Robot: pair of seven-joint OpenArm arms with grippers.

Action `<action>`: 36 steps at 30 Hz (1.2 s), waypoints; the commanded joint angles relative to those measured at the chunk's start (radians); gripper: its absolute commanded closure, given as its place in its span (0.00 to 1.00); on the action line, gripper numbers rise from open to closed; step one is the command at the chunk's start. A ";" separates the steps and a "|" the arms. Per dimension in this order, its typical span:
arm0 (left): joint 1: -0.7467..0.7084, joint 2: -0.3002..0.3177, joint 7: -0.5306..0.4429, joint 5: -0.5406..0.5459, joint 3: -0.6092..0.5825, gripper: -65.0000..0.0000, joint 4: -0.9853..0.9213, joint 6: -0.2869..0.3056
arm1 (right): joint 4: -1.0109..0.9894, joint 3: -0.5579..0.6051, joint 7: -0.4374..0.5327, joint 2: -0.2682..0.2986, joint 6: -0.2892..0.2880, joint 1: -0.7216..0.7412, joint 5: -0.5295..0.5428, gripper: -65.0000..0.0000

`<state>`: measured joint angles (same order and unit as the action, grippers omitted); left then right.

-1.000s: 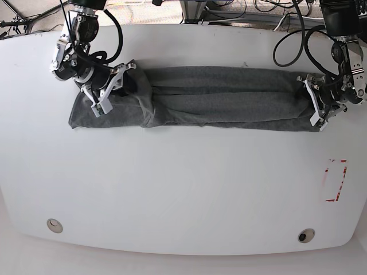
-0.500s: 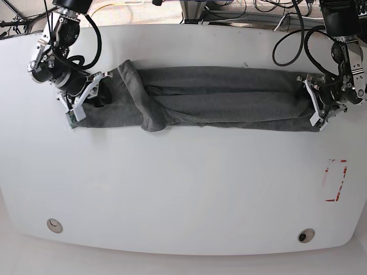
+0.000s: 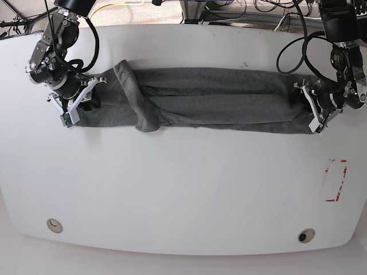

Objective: Fold the T-shirt properly

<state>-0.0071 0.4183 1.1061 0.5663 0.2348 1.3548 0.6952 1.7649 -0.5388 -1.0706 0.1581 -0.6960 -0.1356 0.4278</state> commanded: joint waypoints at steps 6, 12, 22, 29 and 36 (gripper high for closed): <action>0.052 -0.006 0.118 0.100 -0.013 0.50 -0.011 0.003 | -0.130 0.073 0.172 0.001 -0.002 0.007 -0.091 0.78; 0.095 0.027 0.165 0.205 -0.012 0.50 -0.010 0.003 | -0.208 0.075 0.221 -0.001 -0.002 0.007 -0.114 0.78; 0.117 0.098 0.250 0.441 0.171 0.47 -0.011 0.003 | -0.213 0.075 0.229 0.002 -0.002 0.000 -0.119 0.79; 0.104 0.133 0.251 0.476 0.239 0.21 -0.019 0.003 | -0.214 0.075 0.229 0.002 -0.002 0.000 -0.119 0.79; 0.074 0.129 0.246 0.476 0.269 0.20 -0.091 0.003 | -0.213 0.076 0.229 0.002 -0.002 0.000 -0.119 0.79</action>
<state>0.0532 0.5224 1.3640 1.0336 0.4946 1.2858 0.6971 1.5444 -0.4633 -0.8150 0.1501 -0.6971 -0.1345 0.3286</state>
